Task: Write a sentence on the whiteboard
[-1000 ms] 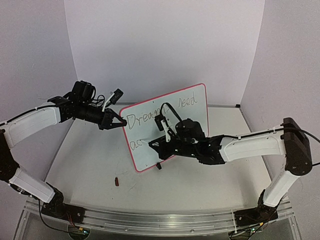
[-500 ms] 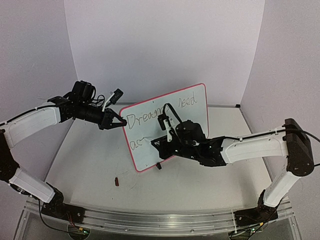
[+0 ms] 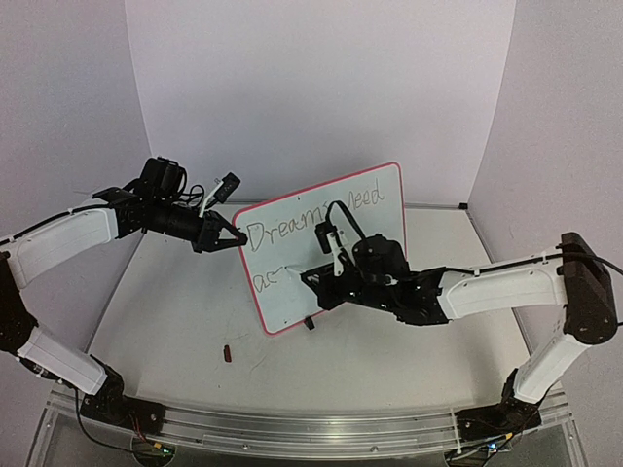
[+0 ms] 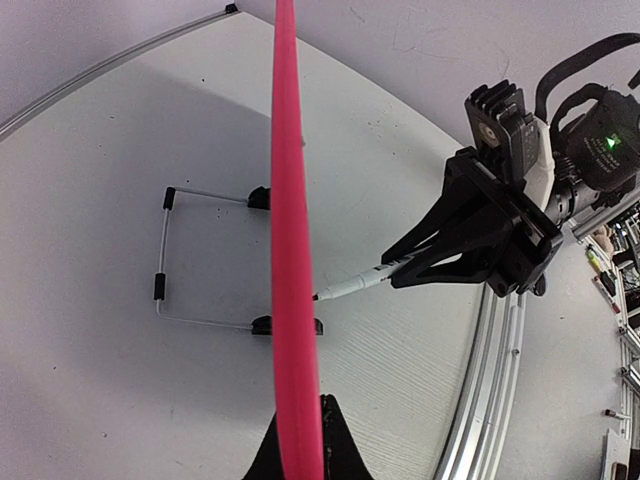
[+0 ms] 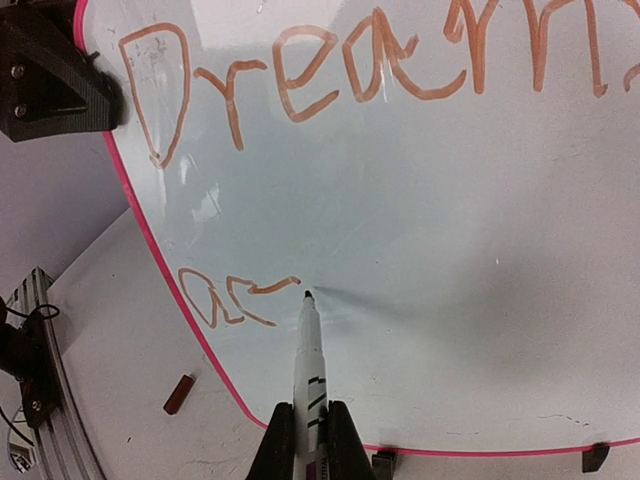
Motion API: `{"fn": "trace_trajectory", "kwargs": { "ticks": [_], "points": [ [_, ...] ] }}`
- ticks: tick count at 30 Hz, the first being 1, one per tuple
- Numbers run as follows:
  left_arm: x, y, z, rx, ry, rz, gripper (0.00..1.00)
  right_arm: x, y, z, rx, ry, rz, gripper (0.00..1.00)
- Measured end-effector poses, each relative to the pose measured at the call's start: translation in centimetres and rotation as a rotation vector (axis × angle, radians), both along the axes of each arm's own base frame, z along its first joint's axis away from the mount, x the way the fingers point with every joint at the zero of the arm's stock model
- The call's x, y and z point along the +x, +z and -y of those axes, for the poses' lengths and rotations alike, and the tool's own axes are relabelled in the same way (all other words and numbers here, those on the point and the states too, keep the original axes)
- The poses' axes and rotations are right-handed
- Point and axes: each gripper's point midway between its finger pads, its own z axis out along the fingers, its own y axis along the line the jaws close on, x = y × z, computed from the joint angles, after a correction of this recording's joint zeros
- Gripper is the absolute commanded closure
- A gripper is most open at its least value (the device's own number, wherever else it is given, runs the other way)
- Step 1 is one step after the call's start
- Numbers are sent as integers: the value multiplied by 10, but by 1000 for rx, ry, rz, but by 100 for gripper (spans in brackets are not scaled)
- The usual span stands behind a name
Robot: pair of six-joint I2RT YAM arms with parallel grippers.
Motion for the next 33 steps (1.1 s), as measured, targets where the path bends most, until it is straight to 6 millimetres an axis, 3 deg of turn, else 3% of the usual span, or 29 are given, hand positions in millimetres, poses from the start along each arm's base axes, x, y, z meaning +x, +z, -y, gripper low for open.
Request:
{"fn": "trace_trajectory", "kwargs": {
  "ticks": [16,33],
  "points": [
    [0,0,0,0,0,1,100,1,26,-19,51,65,53,100],
    [0,0,0,0,1,0,100,3,6,-16,23,25,8,100]
  ]
}}
